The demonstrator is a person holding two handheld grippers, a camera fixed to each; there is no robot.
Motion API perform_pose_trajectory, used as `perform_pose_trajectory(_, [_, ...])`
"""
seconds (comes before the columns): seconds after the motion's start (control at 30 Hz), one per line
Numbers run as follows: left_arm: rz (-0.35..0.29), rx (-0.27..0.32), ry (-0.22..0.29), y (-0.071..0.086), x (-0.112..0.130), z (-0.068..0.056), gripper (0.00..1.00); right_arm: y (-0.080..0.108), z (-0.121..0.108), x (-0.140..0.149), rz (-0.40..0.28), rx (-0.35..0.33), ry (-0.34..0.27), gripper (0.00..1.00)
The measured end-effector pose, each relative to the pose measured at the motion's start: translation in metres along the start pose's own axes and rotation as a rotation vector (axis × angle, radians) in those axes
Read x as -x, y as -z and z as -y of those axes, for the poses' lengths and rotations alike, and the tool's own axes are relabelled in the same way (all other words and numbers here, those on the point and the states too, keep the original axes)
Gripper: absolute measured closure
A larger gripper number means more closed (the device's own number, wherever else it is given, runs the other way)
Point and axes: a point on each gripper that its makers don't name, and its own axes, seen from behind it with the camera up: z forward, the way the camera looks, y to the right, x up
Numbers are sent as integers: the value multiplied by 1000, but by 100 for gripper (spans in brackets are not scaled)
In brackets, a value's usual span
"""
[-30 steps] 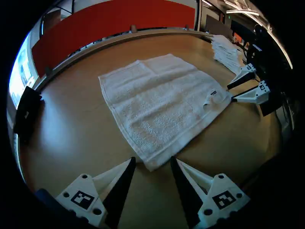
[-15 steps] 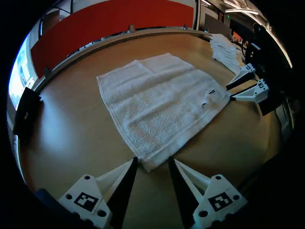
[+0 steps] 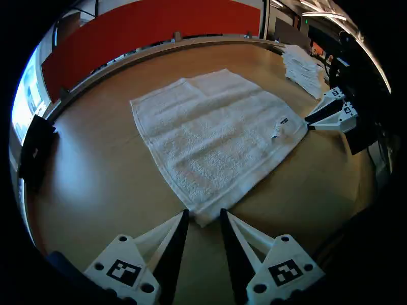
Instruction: Fold towel
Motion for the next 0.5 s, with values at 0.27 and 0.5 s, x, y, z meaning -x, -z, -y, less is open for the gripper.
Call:
perform_pose_trajectory(0.27, [9,-4,4,0,1,2,71,3,1,1,0,4,-17,84])
perform_pose_trajectory(0.5, [3,-7,11,3,0,4,82,5,3,0,3,1,-48,86])
